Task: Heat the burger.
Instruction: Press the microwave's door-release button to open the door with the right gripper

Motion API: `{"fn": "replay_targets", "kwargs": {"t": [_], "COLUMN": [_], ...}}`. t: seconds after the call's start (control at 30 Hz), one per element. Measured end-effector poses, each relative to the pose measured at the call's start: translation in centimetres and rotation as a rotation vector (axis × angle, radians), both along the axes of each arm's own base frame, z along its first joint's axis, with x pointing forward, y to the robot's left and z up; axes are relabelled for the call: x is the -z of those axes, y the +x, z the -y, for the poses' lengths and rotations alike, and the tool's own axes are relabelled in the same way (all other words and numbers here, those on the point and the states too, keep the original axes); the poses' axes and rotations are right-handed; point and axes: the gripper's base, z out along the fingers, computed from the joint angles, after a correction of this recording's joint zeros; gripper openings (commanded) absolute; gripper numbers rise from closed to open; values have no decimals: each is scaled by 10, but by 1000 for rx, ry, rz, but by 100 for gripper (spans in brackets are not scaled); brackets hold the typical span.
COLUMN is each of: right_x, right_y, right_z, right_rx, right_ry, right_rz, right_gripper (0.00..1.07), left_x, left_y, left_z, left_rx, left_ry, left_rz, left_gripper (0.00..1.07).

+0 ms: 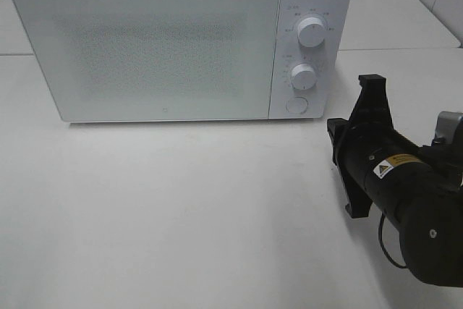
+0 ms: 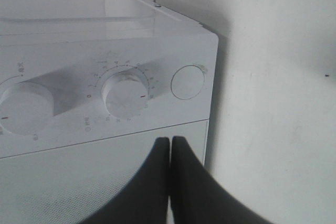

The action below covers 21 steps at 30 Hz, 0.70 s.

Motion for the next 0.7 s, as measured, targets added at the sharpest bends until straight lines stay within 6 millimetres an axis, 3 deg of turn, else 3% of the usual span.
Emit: {"fn": "replay_targets", "kwargs": {"t": [0.47, 0.7], "right_x": [19, 23], "right_y": [21, 53], "right_z": [-12, -12], "right_rx": [15, 38], "right_ry": [-13, 12], "right_rz": [-32, -45], "right_gripper": [0, 0], "left_x": [0, 0], "left_y": [0, 0], "left_z": [0, 0], "left_rx": [0, 0], "left_ry": [0, 0], "left_rz": [0, 0], "left_gripper": [100, 100]}}
